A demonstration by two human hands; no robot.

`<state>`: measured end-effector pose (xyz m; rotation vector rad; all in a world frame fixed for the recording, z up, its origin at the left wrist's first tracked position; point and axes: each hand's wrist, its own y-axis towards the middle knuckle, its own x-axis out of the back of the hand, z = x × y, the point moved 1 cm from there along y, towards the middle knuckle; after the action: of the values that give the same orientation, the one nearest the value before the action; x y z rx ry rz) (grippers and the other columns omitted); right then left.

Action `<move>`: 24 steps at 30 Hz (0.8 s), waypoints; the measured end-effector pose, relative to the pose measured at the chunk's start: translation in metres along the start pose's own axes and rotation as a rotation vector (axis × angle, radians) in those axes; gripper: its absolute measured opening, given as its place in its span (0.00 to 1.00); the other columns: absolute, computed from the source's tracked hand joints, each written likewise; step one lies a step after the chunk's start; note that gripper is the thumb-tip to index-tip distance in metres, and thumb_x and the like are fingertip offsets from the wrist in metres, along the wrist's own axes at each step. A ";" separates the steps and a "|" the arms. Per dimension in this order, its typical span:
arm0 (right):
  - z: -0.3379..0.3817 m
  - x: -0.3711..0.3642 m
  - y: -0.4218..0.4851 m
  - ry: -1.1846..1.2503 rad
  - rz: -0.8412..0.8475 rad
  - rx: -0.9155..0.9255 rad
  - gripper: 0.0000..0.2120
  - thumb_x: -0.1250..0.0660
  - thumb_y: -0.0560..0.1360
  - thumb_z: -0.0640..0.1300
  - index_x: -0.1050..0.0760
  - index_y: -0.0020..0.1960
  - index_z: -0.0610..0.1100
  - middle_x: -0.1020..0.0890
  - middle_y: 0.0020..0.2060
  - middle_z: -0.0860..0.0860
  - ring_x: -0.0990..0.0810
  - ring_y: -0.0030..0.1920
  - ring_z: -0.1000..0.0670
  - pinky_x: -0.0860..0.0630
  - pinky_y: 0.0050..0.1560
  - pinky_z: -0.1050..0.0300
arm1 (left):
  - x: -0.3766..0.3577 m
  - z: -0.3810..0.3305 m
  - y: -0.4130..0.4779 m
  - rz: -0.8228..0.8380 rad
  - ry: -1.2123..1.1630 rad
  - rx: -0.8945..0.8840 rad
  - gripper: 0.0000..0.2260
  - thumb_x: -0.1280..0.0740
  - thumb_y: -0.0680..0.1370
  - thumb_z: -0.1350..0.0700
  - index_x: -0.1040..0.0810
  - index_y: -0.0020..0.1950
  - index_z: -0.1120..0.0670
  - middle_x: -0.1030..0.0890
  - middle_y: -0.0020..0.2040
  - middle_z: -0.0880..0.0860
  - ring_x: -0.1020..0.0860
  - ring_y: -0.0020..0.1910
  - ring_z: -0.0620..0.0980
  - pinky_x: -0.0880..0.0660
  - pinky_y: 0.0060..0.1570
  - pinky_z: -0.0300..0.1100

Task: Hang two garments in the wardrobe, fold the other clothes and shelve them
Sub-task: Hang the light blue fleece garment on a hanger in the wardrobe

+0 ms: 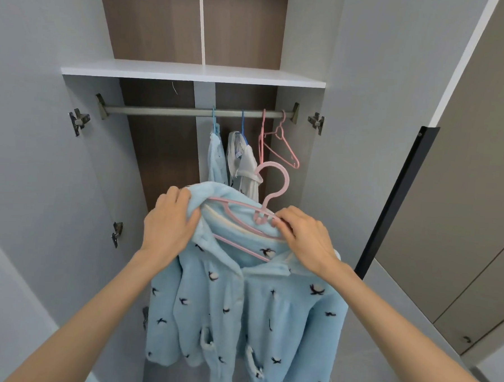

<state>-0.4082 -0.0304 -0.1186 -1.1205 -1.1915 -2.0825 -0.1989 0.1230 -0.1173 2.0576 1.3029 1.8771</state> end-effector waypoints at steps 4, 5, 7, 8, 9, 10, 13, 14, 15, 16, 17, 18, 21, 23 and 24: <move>0.004 0.001 -0.006 -0.191 0.187 0.103 0.16 0.50 0.83 0.53 0.29 0.58 0.46 0.29 0.51 0.49 0.26 0.38 0.42 0.32 0.36 0.52 | 0.011 -0.011 0.013 -0.041 0.050 -0.093 0.09 0.44 0.82 0.55 0.35 0.42 0.53 0.32 0.38 0.51 0.30 0.39 0.53 0.32 0.32 0.48; 0.005 0.001 -0.010 -0.243 0.229 0.136 0.16 0.51 0.83 0.53 0.31 0.59 0.45 0.30 0.51 0.48 0.28 0.36 0.41 0.34 0.34 0.52 | 0.015 -0.014 0.018 -0.059 0.075 -0.105 0.10 0.43 0.81 0.58 0.36 0.40 0.53 0.31 0.36 0.52 0.29 0.37 0.54 0.30 0.32 0.50; 0.008 -0.004 -0.018 -0.291 0.299 0.176 0.16 0.52 0.83 0.53 0.34 0.59 0.44 0.30 0.51 0.46 0.31 0.33 0.41 0.38 0.34 0.51 | 0.025 -0.022 0.032 -0.126 0.055 -0.113 0.13 0.41 0.80 0.61 0.37 0.37 0.54 0.30 0.33 0.54 0.30 0.34 0.57 0.29 0.30 0.51; 0.011 -0.008 -0.023 -0.310 0.331 0.188 0.16 0.53 0.83 0.53 0.34 0.60 0.44 0.30 0.51 0.46 0.30 0.33 0.40 0.38 0.34 0.51 | 0.030 -0.026 0.041 -0.160 0.028 -0.125 0.13 0.41 0.80 0.61 0.37 0.36 0.54 0.29 0.32 0.54 0.30 0.34 0.56 0.30 0.29 0.50; 0.016 -0.013 -0.028 -0.325 0.354 0.190 0.16 0.53 0.83 0.53 0.34 0.60 0.45 0.30 0.51 0.46 0.29 0.35 0.39 0.38 0.34 0.51 | 0.033 -0.030 0.050 -0.162 0.011 -0.155 0.13 0.41 0.81 0.60 0.36 0.37 0.54 0.28 0.33 0.54 0.30 0.34 0.55 0.31 0.29 0.49; 0.020 -0.019 -0.033 -0.331 0.368 0.180 0.16 0.54 0.83 0.54 0.35 0.60 0.45 0.30 0.51 0.46 0.27 0.36 0.38 0.38 0.34 0.51 | 0.033 -0.031 0.056 -0.117 0.004 -0.186 0.12 0.41 0.81 0.58 0.35 0.38 0.53 0.27 0.34 0.52 0.30 0.34 0.53 0.31 0.29 0.47; 0.022 -0.030 -0.042 -0.315 0.356 0.086 0.17 0.55 0.83 0.54 0.34 0.60 0.45 0.29 0.52 0.47 0.25 0.41 0.37 0.33 0.35 0.50 | 0.015 -0.020 0.049 0.102 -0.012 -0.135 0.16 0.46 0.83 0.50 0.33 0.37 0.53 0.27 0.36 0.50 0.27 0.37 0.53 0.28 0.37 0.48; 0.020 -0.028 -0.042 -0.302 0.347 0.043 0.17 0.55 0.83 0.54 0.34 0.60 0.45 0.29 0.52 0.47 0.24 0.43 0.37 0.31 0.37 0.48 | 0.007 -0.014 0.041 0.169 -0.004 -0.081 0.18 0.47 0.83 0.48 0.33 0.37 0.54 0.26 0.36 0.51 0.25 0.39 0.54 0.28 0.38 0.47; 0.017 -0.026 -0.041 -0.287 0.340 0.009 0.17 0.54 0.83 0.54 0.34 0.59 0.45 0.29 0.52 0.47 0.24 0.44 0.37 0.28 0.40 0.47 | 0.000 -0.009 0.033 0.239 0.012 -0.032 0.18 0.47 0.82 0.46 0.32 0.37 0.54 0.25 0.37 0.52 0.24 0.40 0.55 0.29 0.38 0.46; 0.014 -0.022 -0.039 -0.273 0.330 -0.019 0.16 0.54 0.83 0.54 0.34 0.58 0.45 0.29 0.52 0.46 0.23 0.46 0.37 0.27 0.42 0.46 | -0.007 -0.005 0.026 0.316 0.027 0.010 0.18 0.47 0.82 0.45 0.32 0.38 0.55 0.24 0.39 0.53 0.24 0.42 0.56 0.30 0.39 0.46; 0.012 -0.018 -0.036 -0.263 0.319 -0.039 0.16 0.54 0.83 0.54 0.34 0.57 0.45 0.28 0.52 0.46 0.23 0.46 0.37 0.26 0.43 0.45 | -0.014 -0.004 0.021 0.391 0.036 0.039 0.18 0.47 0.81 0.42 0.32 0.40 0.54 0.23 0.42 0.53 0.24 0.43 0.55 0.30 0.40 0.46; 0.011 -0.014 -0.033 -0.258 0.305 -0.054 0.16 0.54 0.83 0.54 0.34 0.57 0.45 0.28 0.52 0.47 0.23 0.46 0.37 0.25 0.44 0.45 | -0.018 -0.004 0.017 0.449 0.040 0.055 0.19 0.47 0.80 0.40 0.32 0.43 0.54 0.23 0.45 0.54 0.25 0.43 0.54 0.29 0.41 0.46; 0.011 -0.004 -0.022 -0.247 0.244 -0.063 0.16 0.53 0.83 0.54 0.33 0.57 0.45 0.27 0.51 0.48 0.23 0.46 0.37 0.26 0.42 0.47 | -0.023 -0.009 0.011 0.470 0.034 0.066 0.25 0.45 0.78 0.35 0.32 0.57 0.57 0.26 0.52 0.53 0.24 0.49 0.56 0.28 0.45 0.48; 0.014 0.001 -0.017 -0.249 0.213 -0.055 0.16 0.53 0.82 0.55 0.32 0.56 0.46 0.27 0.51 0.49 0.23 0.46 0.38 0.27 0.42 0.47 | -0.022 -0.012 0.009 0.396 0.038 0.055 0.23 0.45 0.79 0.39 0.33 0.63 0.57 0.26 0.55 0.54 0.24 0.52 0.57 0.28 0.45 0.49; 0.016 0.003 -0.017 -0.254 0.202 -0.050 0.16 0.53 0.82 0.55 0.32 0.56 0.46 0.27 0.51 0.49 0.23 0.46 0.38 0.26 0.41 0.47 | -0.021 -0.013 0.009 0.344 0.033 0.040 0.19 0.45 0.80 0.44 0.33 0.63 0.57 0.26 0.55 0.55 0.25 0.52 0.57 0.29 0.44 0.49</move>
<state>-0.4155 -0.0085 -0.1194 -1.4994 -1.0909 -1.8667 -0.2030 0.0988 -0.1257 2.4102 1.0532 2.0348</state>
